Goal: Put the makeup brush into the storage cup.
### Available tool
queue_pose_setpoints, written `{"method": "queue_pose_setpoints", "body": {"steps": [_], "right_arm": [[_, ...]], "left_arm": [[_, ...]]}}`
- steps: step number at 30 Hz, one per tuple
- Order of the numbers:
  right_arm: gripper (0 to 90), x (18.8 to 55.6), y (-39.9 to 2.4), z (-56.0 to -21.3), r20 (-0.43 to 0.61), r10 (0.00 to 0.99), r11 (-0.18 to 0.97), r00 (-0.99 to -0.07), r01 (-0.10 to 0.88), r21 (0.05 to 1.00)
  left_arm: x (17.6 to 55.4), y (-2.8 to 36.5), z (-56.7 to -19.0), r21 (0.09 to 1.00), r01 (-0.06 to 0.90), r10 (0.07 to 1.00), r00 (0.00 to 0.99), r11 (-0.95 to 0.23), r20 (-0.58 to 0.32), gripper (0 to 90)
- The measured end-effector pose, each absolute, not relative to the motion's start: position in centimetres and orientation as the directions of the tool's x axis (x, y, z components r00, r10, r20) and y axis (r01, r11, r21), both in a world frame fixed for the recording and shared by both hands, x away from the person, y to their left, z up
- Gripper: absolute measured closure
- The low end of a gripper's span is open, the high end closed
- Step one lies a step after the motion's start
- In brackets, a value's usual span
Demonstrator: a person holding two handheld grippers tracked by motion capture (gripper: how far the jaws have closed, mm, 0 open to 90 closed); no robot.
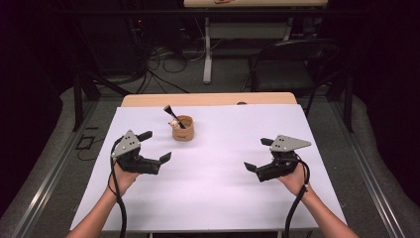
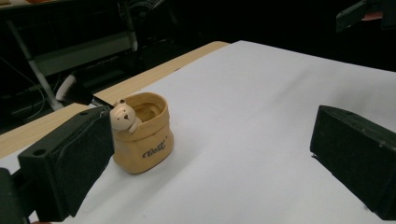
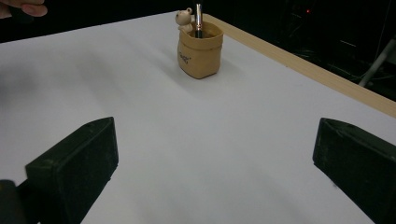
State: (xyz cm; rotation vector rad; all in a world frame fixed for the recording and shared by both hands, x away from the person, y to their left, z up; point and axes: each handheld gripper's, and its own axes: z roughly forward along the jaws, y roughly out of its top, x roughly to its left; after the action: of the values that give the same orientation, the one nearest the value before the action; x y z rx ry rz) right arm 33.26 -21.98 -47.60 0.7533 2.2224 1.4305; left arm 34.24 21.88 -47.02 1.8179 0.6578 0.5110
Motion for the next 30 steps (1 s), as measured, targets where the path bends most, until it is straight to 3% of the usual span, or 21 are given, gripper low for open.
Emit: {"method": "queue_pose_setpoints", "body": {"steps": [30], "right_arm": [[0.0, 30.4, -24.6, -47.1, -0.067, 0.614, 0.334, -0.786, 0.182, 0.925]], "left_arm": [[30.0, 26.0, -47.8, 0.955, 0.143, 0.637, 0.768, -0.261, 0.06, 0.0]]}}
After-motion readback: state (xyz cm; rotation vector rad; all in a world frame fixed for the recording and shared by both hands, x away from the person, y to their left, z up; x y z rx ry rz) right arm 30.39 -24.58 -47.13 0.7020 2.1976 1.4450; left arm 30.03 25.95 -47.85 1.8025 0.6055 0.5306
